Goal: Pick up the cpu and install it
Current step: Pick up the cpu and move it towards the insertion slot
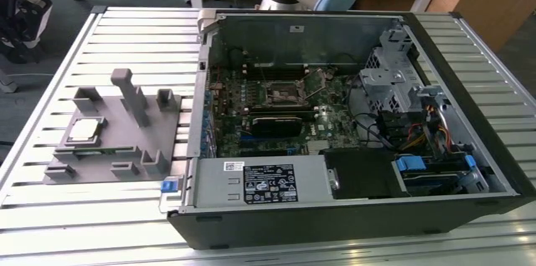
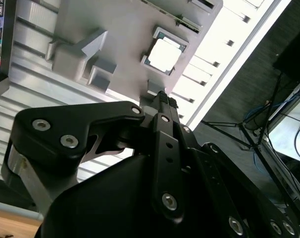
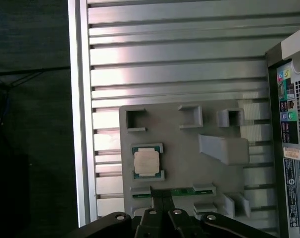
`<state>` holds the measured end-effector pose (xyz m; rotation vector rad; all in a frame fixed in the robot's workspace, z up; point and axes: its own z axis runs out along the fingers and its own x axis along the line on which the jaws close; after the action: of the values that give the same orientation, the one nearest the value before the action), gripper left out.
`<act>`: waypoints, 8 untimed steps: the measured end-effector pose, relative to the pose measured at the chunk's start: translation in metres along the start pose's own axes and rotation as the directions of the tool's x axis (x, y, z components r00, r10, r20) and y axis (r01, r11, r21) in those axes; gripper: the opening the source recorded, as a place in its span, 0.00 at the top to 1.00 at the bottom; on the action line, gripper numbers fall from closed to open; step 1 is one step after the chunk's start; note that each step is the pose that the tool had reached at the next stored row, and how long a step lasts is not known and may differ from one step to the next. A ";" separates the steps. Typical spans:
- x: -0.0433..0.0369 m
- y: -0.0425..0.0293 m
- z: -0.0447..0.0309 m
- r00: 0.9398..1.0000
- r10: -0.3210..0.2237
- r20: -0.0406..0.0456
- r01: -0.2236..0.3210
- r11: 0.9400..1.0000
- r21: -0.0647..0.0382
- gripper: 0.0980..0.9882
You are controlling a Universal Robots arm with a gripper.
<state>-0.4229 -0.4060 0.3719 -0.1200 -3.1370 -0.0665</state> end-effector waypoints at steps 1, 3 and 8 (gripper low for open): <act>0.0009 -0.0001 0.0013 1.000 0.000 0.000 0.000 1.000 0.000 0.99; 0.0011 -0.0012 0.0030 1.000 0.000 -0.001 0.000 1.000 0.000 0.99; 0.0009 -0.0045 0.0078 1.000 0.000 -0.001 0.000 1.000 0.000 0.99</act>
<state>-0.4242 -0.4101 0.3639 -0.1198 -3.1364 -0.0661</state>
